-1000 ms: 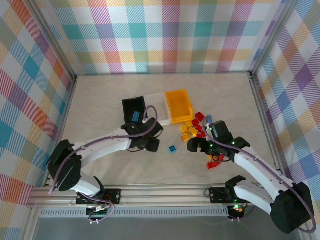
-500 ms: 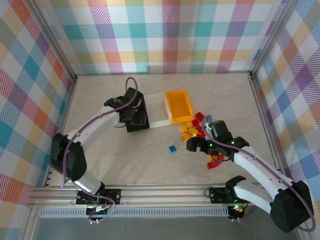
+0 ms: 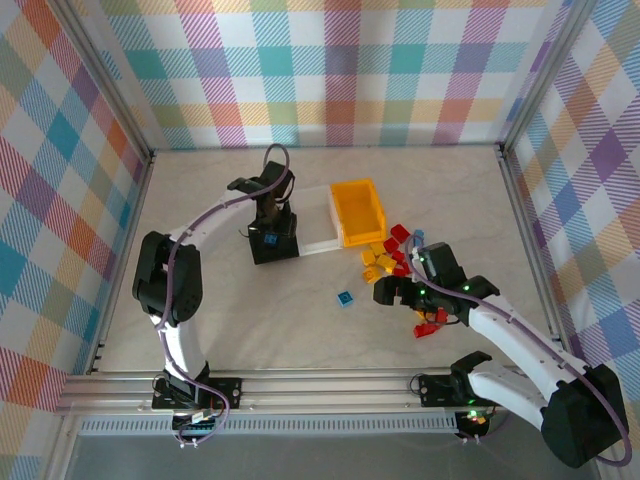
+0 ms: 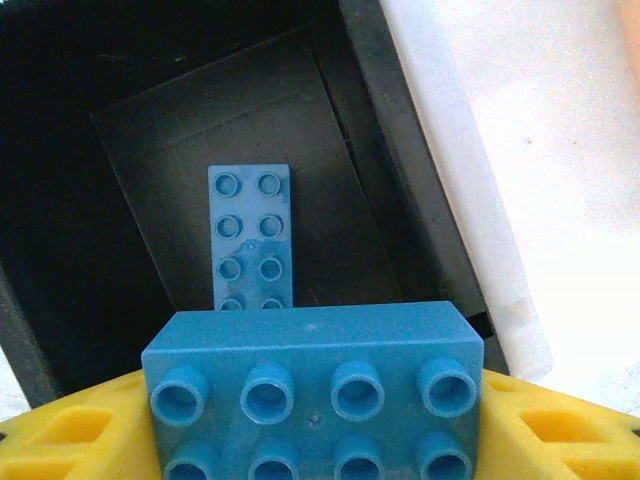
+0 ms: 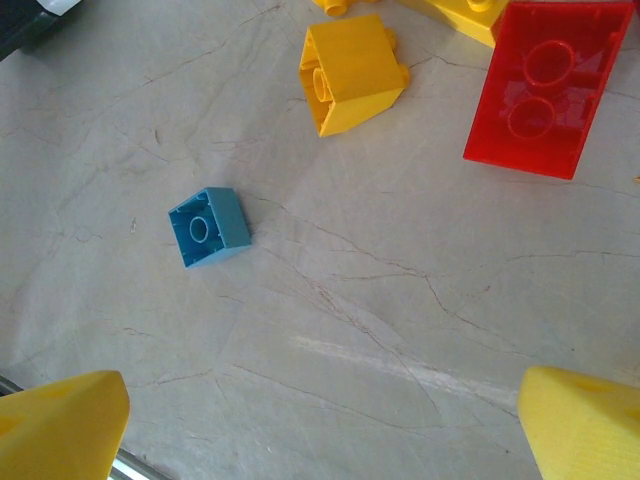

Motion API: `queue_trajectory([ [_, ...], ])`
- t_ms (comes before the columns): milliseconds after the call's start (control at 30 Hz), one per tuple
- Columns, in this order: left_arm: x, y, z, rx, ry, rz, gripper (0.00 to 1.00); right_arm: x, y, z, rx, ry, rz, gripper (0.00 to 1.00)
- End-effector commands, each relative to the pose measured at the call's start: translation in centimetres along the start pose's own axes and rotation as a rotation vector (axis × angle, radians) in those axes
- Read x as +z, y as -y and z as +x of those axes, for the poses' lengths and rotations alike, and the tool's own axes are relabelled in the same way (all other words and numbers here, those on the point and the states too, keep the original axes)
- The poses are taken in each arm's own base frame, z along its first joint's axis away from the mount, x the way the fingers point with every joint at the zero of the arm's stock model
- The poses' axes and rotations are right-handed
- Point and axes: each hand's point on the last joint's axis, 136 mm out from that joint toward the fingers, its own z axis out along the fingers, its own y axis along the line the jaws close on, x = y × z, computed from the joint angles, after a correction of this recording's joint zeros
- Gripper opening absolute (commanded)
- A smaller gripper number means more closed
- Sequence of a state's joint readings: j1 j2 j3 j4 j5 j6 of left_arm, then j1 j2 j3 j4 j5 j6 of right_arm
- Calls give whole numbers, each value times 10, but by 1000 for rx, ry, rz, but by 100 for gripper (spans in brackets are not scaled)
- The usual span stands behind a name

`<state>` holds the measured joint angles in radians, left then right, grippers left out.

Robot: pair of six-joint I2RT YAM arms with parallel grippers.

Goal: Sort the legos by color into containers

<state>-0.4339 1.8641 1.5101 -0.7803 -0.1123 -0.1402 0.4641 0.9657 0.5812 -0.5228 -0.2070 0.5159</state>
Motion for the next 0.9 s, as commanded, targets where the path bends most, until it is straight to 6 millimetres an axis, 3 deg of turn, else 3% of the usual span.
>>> queue_trajectory([
  [0, -5, -4, -10, -10, 18, 12, 64, 2, 0, 0, 5, -5, -8, 100],
  [367, -15, -10, -12, -20, 26, 4, 79, 0, 0, 3, 8, -2, -11, 100],
  [533, -21, -7, -10, -35, 34, 39, 79, -2, 1, 4, 7, 2, -8, 100],
  [700, -63, 32, 4, 96, 109, 110, 83, -5, 5, 3, 9, 15, 18, 100],
  [867, -83, 90, 53, 234, 98, 195, 87, -16, 11, -2, 9, 43, 71, 100],
])
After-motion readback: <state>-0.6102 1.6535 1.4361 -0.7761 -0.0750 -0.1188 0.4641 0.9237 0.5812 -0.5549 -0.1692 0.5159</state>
